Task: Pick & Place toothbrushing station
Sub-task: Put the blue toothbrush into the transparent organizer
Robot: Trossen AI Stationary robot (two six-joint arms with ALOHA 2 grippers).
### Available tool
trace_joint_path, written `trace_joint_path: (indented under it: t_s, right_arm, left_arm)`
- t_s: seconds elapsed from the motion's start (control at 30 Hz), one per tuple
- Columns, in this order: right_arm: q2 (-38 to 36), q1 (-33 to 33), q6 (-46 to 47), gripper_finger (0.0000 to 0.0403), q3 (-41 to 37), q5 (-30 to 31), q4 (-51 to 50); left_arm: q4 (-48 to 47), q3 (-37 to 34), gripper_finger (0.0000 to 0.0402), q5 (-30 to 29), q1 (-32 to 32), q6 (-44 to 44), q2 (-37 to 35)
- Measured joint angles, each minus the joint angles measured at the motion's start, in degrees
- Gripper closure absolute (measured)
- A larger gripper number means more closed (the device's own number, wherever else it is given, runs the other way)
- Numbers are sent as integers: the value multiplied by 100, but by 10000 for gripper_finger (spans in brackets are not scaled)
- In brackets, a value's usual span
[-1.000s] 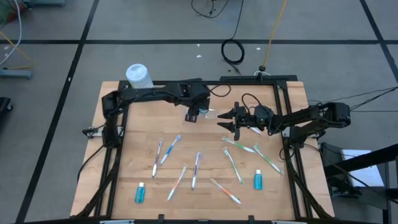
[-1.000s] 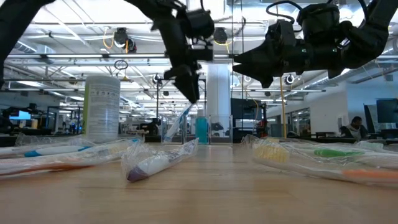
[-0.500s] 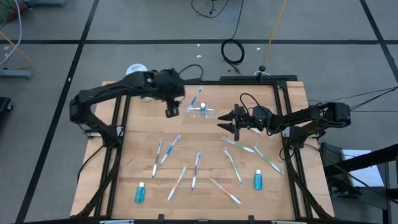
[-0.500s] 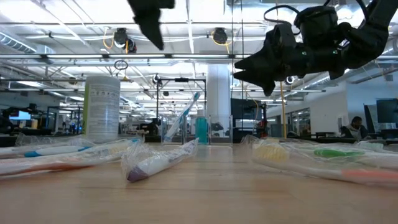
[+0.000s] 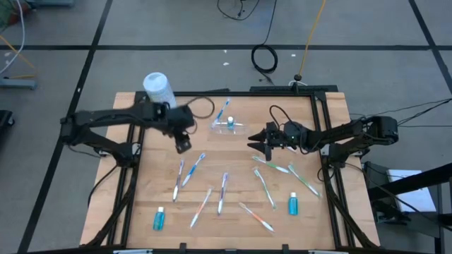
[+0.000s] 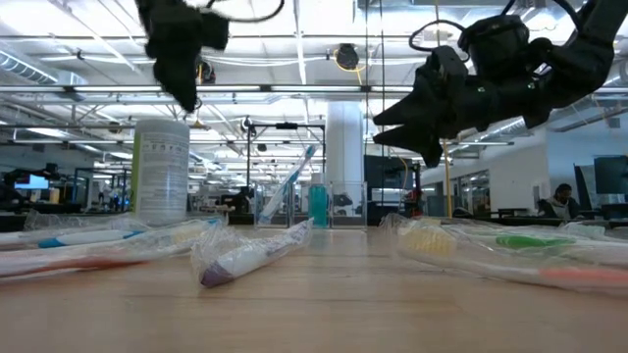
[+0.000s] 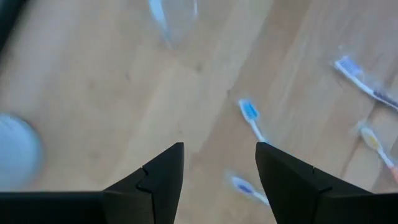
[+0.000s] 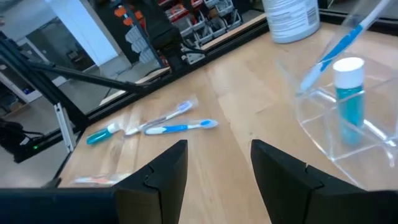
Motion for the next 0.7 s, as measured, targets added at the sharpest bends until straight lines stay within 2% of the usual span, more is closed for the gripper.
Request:
trace_joint_path:
  t_s: [0.23,0.37,0.53,0.7]
  right_arm:
    - [0,117,-161,234,0,0,-1]
    - [0,118,-167,234,0,3,-1]
    - [0,118,-213,234,0,31,2]
    - [0,115,-213,234,2,185,18]
  left_arm:
    - [1899,-1520,195,-105,-632,-1381,121]
    - [2935,-2147,195,-380,-839,-2224,236]
    - [3819,-2540,195,-906,-1084,-2572,431]
    - [4333,-2588,195,-1020,-1249,-2691,766]
